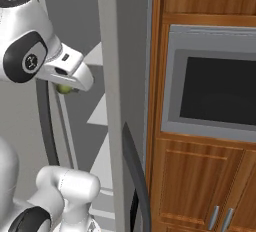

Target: Take the sweet potato and cucumber out of the freezer and place them in the tupperware container on the counter. Then put the tupperware containing the vegetables back in the freezer.

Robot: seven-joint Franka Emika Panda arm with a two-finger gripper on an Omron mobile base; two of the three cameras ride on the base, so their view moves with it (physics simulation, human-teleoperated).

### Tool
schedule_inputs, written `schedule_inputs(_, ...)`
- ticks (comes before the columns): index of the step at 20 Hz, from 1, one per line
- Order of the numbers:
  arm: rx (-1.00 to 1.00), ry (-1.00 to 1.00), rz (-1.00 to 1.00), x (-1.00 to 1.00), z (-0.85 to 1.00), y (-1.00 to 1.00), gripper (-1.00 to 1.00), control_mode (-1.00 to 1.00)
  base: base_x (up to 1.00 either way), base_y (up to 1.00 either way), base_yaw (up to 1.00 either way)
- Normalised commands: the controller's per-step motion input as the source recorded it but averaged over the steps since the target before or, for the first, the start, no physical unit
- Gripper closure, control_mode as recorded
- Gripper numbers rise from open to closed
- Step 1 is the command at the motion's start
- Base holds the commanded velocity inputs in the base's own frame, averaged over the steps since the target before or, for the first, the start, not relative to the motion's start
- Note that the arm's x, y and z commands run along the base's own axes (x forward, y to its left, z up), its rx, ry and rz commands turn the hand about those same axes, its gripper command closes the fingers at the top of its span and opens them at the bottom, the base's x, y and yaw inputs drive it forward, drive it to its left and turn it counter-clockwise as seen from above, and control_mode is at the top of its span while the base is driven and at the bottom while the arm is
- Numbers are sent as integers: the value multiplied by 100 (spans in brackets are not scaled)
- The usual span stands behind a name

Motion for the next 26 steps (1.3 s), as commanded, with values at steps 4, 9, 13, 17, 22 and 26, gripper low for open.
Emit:
schedule_inputs(4, 0, 0, 0, 0, 0, 0, 100, 100, -78, 25, 0)
schedule_inputs(9, 0, 0, 0, 0, 0, 0, 100, 100, -100, 64, -2)
schedule_inputs(13, 0, 0, 0, 0, 0, 0, 100, 100, -76, 95, -32)
schedule_inputs(17, 0, 0, 0, 0, 0, 0, 100, 100, -13, 82, -66)
schedule_inputs(22, 0, 0, 0, 0, 0, 0, 100, 100, -10, 58, -75)
schedule_inputs(26, 0, 0, 0, 0, 0, 0, 100, 100, -65, 52, -73)
